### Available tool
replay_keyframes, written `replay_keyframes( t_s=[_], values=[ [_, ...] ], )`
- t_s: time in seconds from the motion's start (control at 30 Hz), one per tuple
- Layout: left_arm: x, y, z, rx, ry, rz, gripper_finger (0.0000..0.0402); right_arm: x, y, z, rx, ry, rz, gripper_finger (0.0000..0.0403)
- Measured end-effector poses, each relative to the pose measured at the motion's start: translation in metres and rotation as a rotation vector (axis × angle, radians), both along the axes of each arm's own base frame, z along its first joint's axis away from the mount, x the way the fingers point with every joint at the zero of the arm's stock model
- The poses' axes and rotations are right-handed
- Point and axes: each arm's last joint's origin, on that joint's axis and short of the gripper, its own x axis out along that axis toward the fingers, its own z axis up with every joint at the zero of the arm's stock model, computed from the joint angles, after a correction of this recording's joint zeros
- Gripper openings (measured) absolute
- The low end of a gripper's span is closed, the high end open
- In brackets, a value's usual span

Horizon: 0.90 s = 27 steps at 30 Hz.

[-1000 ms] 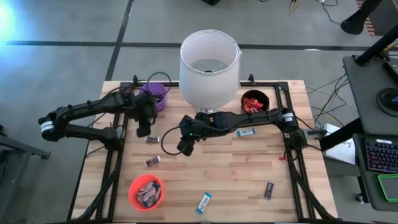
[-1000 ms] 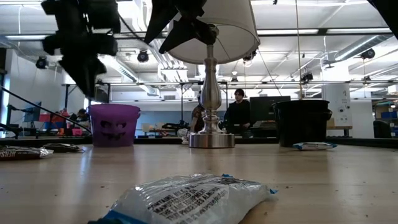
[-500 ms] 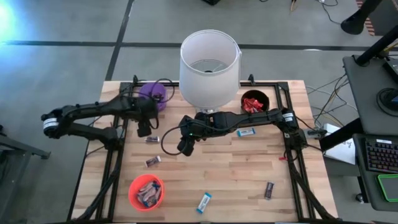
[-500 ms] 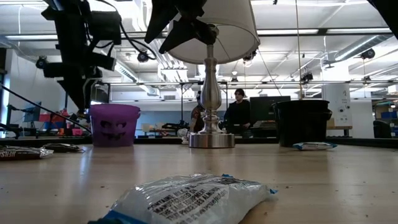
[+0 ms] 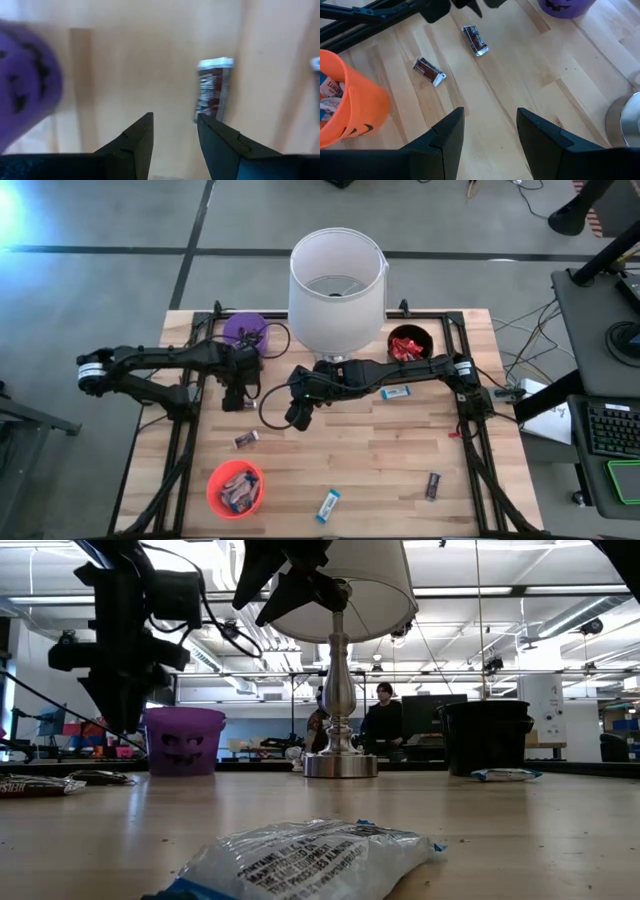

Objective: Organize candy in baskets
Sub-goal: Put the brown chocolate bar into the purple bucket

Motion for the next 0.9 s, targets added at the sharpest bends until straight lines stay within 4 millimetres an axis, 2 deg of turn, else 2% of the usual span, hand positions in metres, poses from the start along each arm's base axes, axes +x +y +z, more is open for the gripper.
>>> replay_keyframes(
  t_s=[0.33,0.7,0.9],
  values=[
    [0.003,-0.006,-0.005,-0.205,-0.009,-0.081,0.0137,0.0,0.0,0.0,0.0,0.0,0.0,0.0171],
    [0.014,-0.003,-0.03,-0.253,0.122,-0.073,0.0173,0.0,0.0,0.0,-0.007,0.001,0.008,0.0171],
    [0.017,-0.002,-0.038,-0.269,0.167,-0.07,0.0178,0.0,0.0,0.0,-0.009,0.002,0.01,0.0171]
  ],
)
